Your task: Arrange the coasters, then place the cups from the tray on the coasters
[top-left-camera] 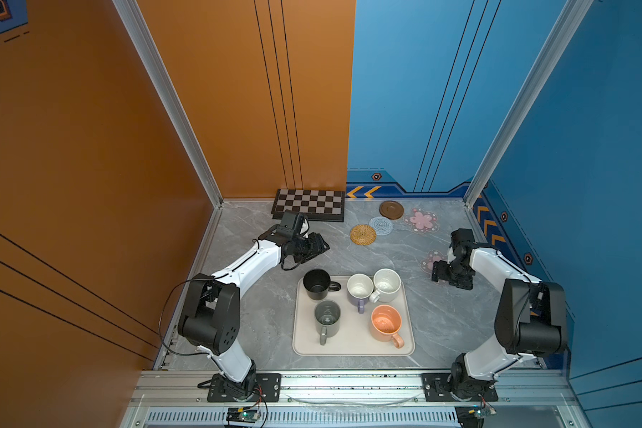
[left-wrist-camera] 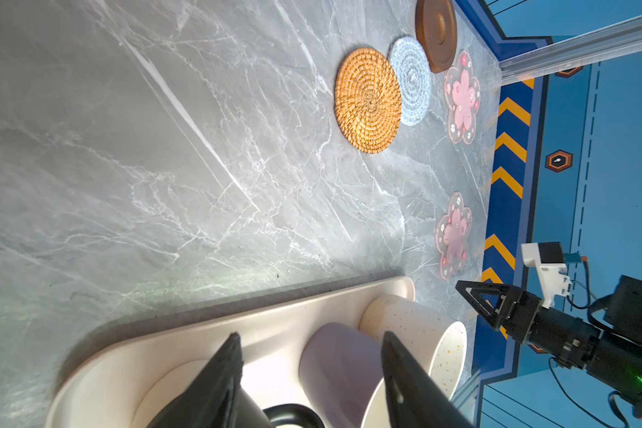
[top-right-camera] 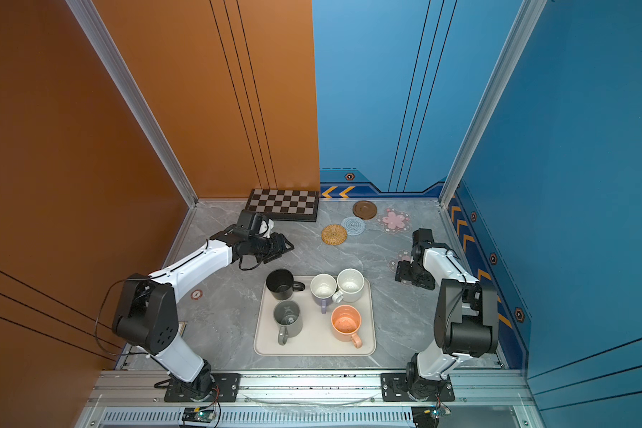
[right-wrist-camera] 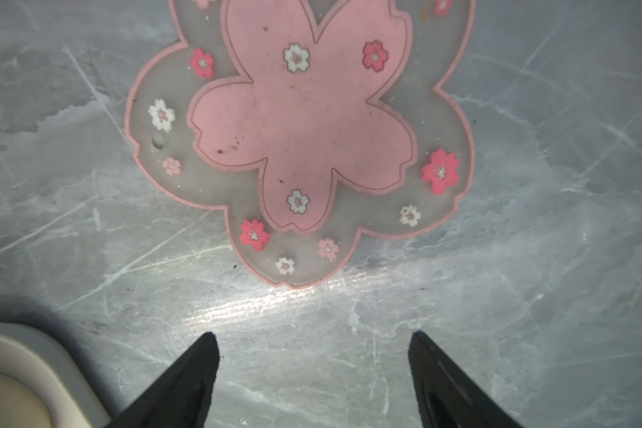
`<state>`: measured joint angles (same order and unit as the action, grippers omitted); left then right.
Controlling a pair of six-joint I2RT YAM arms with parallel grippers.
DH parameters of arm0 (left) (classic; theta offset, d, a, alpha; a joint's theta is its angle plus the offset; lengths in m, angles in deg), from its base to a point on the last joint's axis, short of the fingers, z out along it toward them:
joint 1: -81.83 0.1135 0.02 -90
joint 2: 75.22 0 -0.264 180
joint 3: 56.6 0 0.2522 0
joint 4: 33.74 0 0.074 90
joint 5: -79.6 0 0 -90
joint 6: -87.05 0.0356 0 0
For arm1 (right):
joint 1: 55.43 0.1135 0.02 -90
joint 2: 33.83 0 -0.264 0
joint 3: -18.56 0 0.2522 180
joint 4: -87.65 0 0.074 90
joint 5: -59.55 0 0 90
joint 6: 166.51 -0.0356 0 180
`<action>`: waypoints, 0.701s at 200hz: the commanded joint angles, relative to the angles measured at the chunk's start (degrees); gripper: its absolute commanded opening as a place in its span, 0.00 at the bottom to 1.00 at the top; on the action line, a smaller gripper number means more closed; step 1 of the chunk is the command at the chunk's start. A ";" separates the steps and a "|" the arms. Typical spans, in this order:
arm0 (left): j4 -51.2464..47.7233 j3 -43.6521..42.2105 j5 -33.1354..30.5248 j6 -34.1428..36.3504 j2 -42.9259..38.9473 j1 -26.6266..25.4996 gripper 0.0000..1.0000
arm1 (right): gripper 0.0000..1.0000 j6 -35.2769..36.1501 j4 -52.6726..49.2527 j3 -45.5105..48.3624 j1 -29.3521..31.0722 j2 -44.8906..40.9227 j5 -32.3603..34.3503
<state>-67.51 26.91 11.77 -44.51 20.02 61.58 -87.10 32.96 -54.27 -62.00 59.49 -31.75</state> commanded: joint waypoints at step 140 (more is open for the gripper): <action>3.63 -0.32 3.15 -1.55 1.76 0.74 0.61 | 0.93 5.27 0.76 -3.91 -4.93 9.88 -1.06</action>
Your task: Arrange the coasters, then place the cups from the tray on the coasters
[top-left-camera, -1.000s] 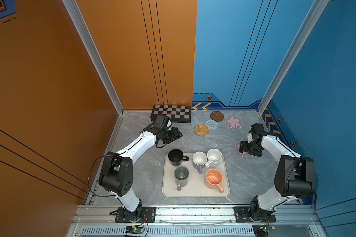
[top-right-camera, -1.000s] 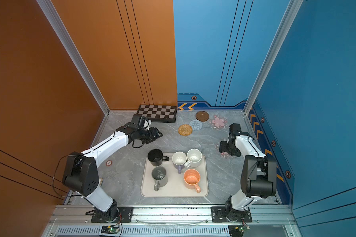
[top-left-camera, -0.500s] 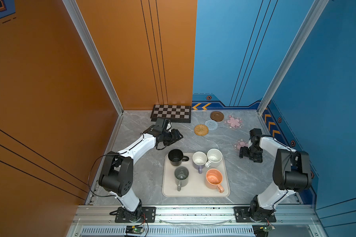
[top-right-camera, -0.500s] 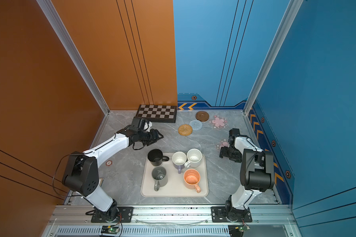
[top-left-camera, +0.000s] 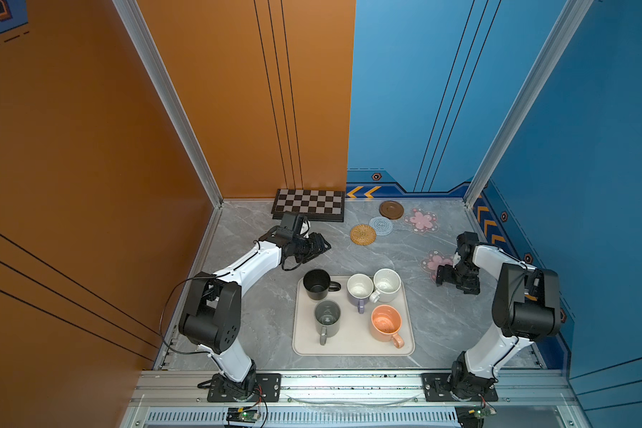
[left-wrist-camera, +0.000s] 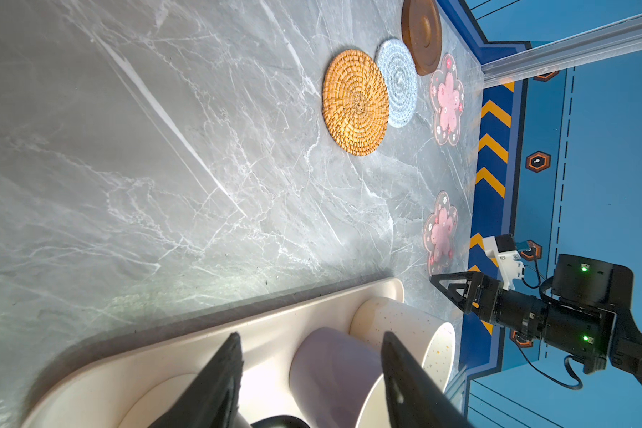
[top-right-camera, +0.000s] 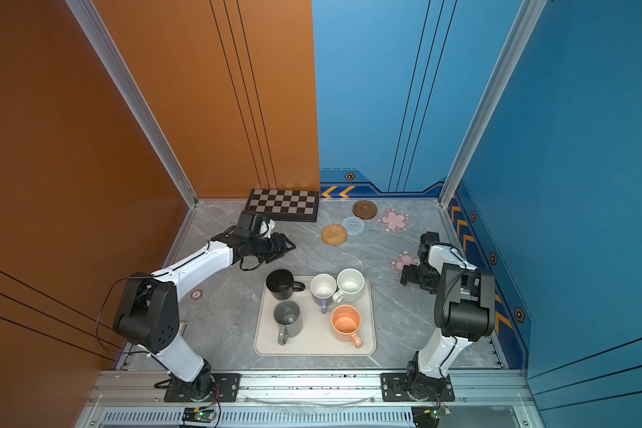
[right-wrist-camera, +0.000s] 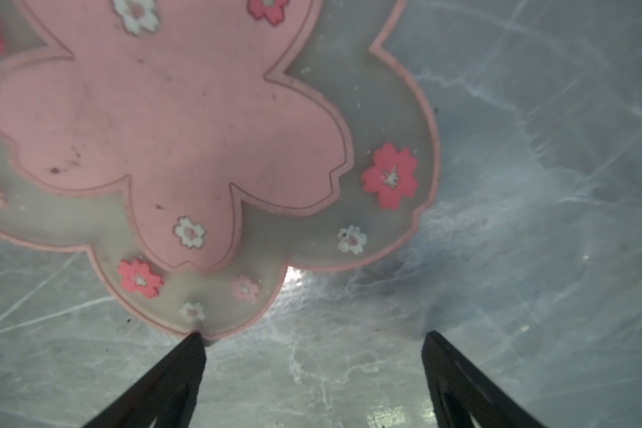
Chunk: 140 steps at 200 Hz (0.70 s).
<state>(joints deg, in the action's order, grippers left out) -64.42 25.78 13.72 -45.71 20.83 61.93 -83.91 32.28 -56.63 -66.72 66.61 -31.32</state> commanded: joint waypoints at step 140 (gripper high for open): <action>0.50 1.98 0.81 -1.64 1.10 0.28 0.60 | 0.92 5.16 0.18 -9.64 2.56 11.08 -4.31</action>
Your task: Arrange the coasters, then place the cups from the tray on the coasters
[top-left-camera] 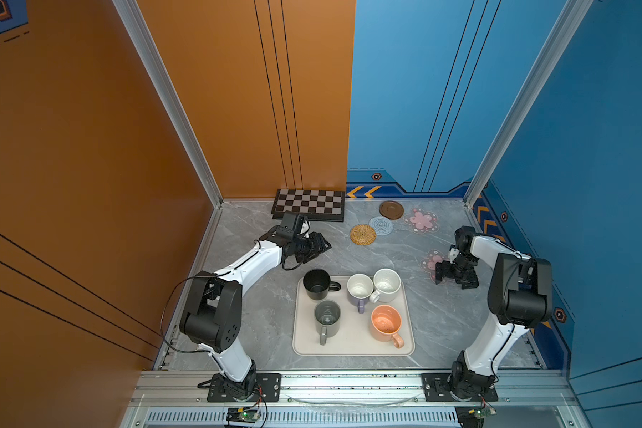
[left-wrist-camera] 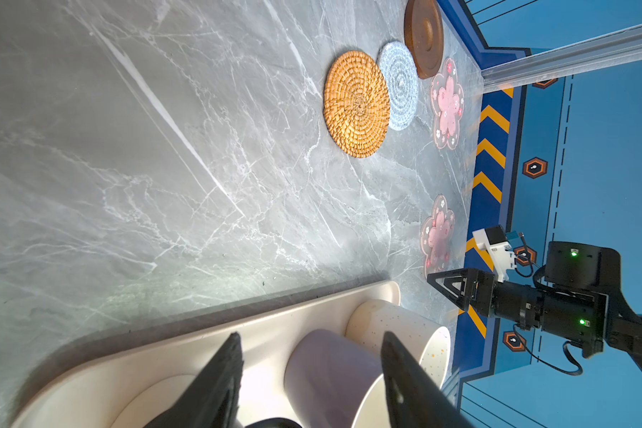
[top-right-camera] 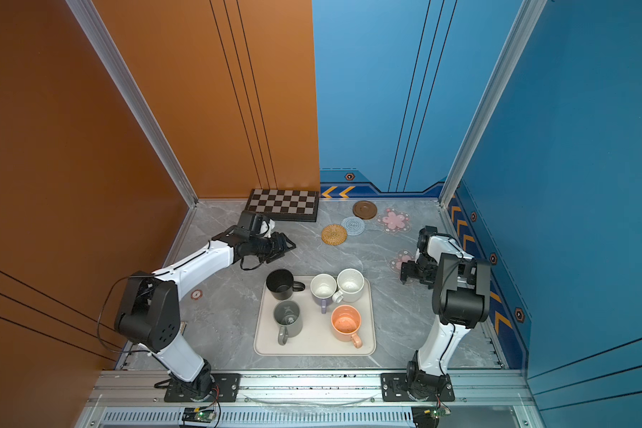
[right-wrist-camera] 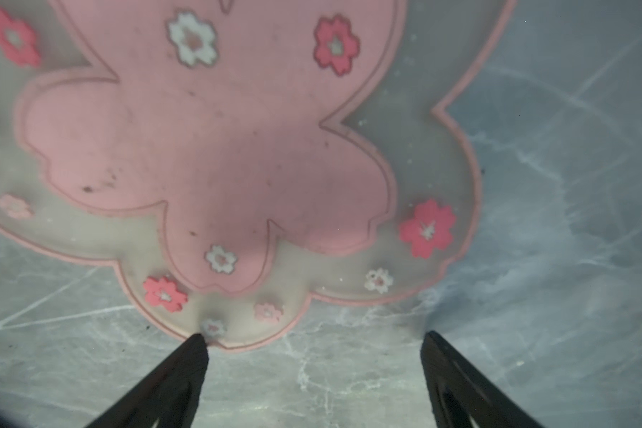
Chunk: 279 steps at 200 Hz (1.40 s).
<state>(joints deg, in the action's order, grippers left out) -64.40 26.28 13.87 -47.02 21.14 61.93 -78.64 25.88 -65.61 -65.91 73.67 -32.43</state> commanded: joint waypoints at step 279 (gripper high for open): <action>0.46 0.04 -0.33 -0.27 -0.59 0.04 0.61 | 0.91 0.41 3.39 -5.35 5.56 -0.50 -3.72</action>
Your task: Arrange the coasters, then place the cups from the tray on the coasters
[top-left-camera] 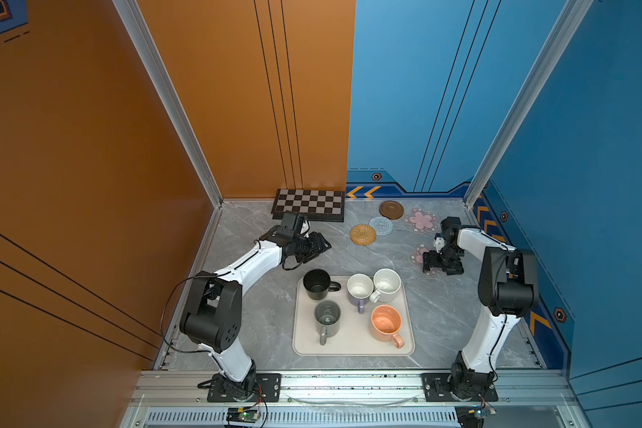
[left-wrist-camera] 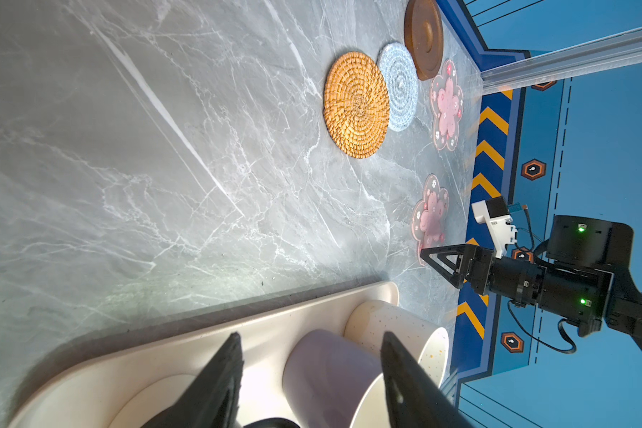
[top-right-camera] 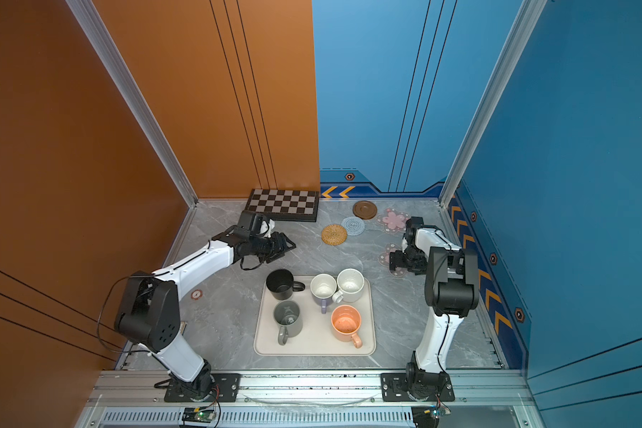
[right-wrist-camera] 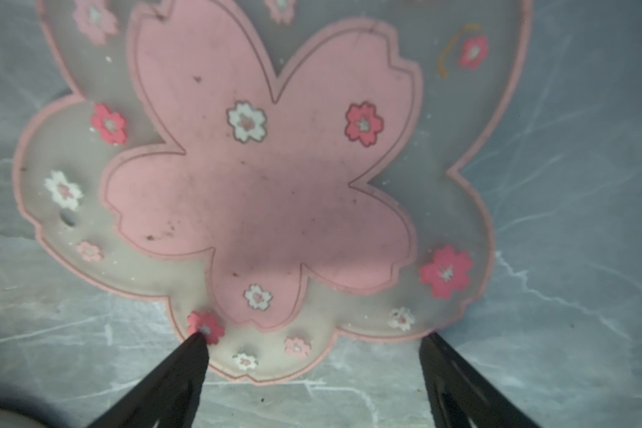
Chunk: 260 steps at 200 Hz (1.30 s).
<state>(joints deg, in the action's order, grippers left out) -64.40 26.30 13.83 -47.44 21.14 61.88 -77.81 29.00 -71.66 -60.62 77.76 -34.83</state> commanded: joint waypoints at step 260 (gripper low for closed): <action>1.59 5.73 1.66 -0.51 8.79 0.89 0.59 | 0.88 -4.28 -1.29 -20.70 7.83 13.38 12.32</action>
<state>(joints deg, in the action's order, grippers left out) -63.51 30.15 13.92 -47.50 28.59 63.11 -82.49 29.37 -90.77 -52.18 89.54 -24.17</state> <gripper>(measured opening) 0.596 0.883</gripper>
